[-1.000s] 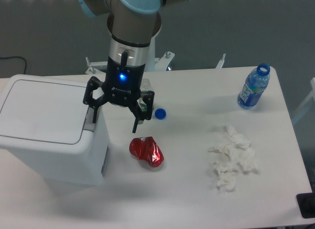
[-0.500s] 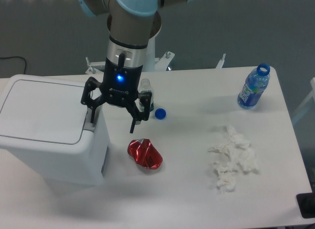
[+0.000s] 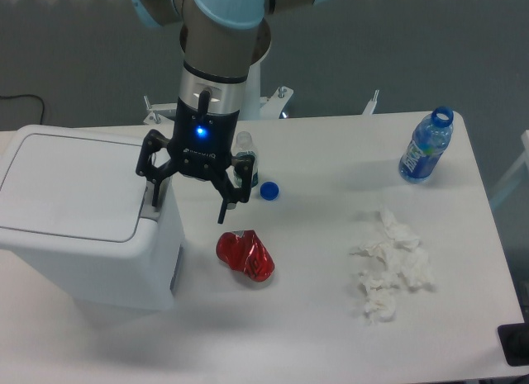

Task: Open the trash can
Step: 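Lower the gripper fingers onto the lid's grey tab and press it, then hold the gripper on the tab as the lid swings open, then lift the gripper up away from the opened trash can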

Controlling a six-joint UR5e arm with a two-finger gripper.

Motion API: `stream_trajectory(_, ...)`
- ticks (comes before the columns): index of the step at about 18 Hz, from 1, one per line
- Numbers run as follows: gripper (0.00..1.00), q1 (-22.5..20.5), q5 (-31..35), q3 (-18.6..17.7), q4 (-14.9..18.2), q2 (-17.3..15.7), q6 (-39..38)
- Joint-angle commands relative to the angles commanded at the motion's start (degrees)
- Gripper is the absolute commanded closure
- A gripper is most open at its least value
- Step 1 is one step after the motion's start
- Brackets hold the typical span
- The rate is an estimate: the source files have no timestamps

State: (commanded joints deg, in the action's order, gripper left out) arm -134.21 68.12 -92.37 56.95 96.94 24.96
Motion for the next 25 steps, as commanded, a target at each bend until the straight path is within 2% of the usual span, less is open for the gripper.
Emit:
stream_trajectory(13,0.0,-0.1,-0.1,0.3,0.1,-0.3,-0.2)
stream_trajectory(18,0.0,-1.1,-0.2,2.5,0.1,-0.4,0.1)
stream_trajectory(21,0.0,-1.6,0.1,3.0,0.1,-0.2,4.1)
stream_trajectory(25,0.0,-4.4,0.3,3.0,0.0,-0.2,11.5)
